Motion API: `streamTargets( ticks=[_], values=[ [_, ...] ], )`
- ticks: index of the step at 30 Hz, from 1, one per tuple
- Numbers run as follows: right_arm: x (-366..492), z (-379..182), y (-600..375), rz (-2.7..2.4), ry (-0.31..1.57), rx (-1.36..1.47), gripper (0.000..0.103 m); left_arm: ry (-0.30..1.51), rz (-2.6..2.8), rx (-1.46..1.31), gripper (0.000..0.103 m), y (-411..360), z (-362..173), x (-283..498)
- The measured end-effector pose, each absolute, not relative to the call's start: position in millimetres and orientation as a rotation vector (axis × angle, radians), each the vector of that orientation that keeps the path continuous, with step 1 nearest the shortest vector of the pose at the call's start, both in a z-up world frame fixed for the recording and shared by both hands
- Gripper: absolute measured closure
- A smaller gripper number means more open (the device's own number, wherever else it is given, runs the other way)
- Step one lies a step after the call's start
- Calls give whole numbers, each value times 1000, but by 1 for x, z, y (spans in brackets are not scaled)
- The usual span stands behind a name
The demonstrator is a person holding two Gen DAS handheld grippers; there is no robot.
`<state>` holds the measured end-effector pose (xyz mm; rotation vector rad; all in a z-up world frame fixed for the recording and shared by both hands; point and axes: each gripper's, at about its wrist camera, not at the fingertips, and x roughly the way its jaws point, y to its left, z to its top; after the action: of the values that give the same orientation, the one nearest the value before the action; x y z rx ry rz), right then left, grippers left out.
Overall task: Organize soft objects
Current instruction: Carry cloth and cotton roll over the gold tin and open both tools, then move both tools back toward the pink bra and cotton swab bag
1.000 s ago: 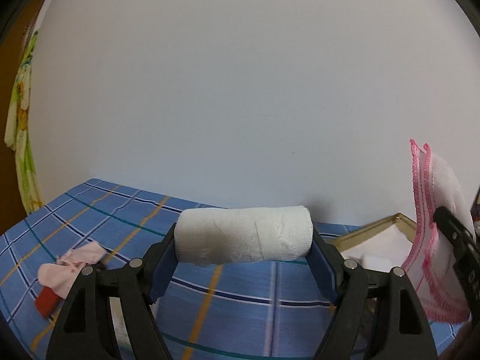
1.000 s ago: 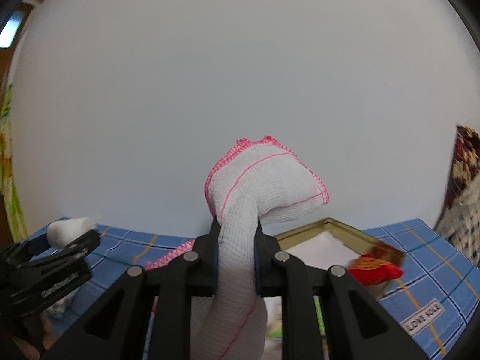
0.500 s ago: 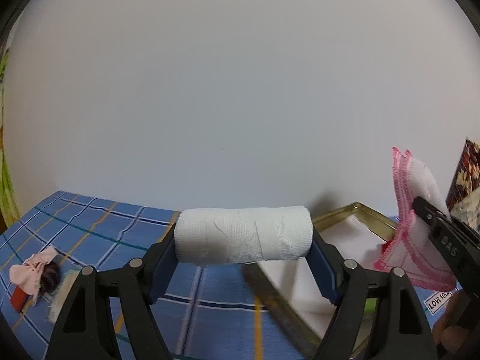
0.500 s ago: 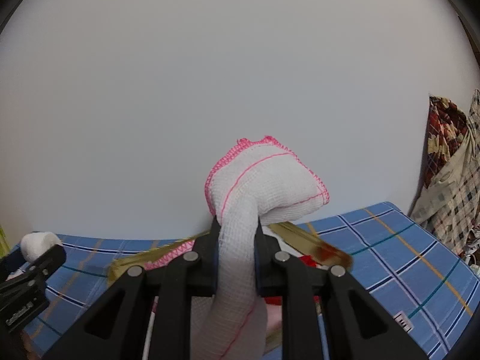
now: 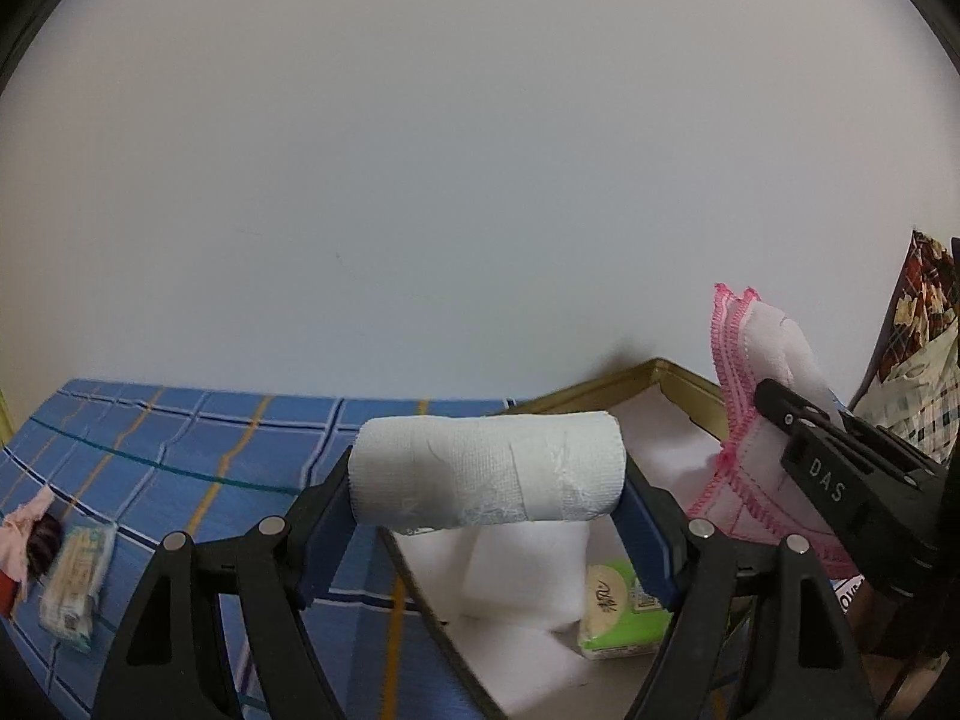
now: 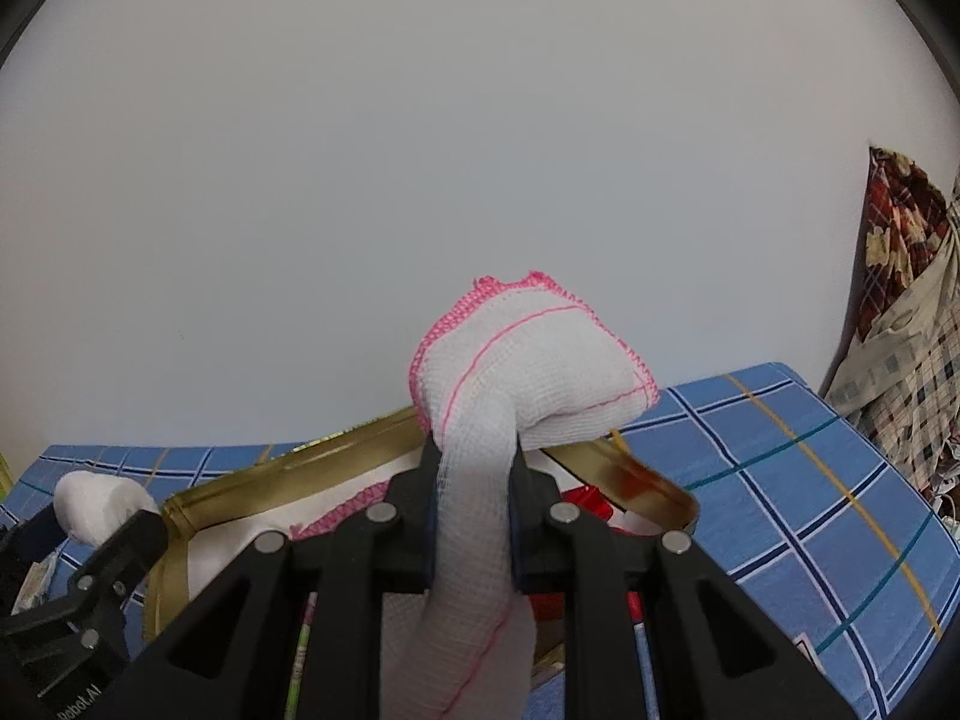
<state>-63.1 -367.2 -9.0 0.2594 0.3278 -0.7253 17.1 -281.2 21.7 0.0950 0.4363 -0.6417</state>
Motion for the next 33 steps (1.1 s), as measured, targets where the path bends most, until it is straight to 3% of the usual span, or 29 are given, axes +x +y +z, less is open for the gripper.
streamTargets(
  ticks=[16, 21, 24, 26, 27, 29, 33],
  values=[
    [-40, -30, -378, -629, 463, 296, 84, 510, -631, 170, 23, -305, 9, 15],
    [-38, -38, -389, -613, 492, 317, 75, 516, -626, 176, 23, -306, 8, 13],
    [-44, -30, -391, -606, 451, 337, 49, 501, -635, 171, 23, -303, 10, 10],
    [-58, -20, -388, -630, 372, 331, 25, 472, -643, 187, 22, -302, 13, 6],
    [-65, -15, -386, -638, 328, 330, 20, 451, -644, 193, 20, -301, 15, 2],
    [-84, -3, -381, -659, 217, 333, 3, 400, -631, 193, 8, -297, 21, -6],
    [-112, 5, -376, -705, 64, 364, 0, 359, -631, 146, 5, -285, 30, -12]
  ],
)
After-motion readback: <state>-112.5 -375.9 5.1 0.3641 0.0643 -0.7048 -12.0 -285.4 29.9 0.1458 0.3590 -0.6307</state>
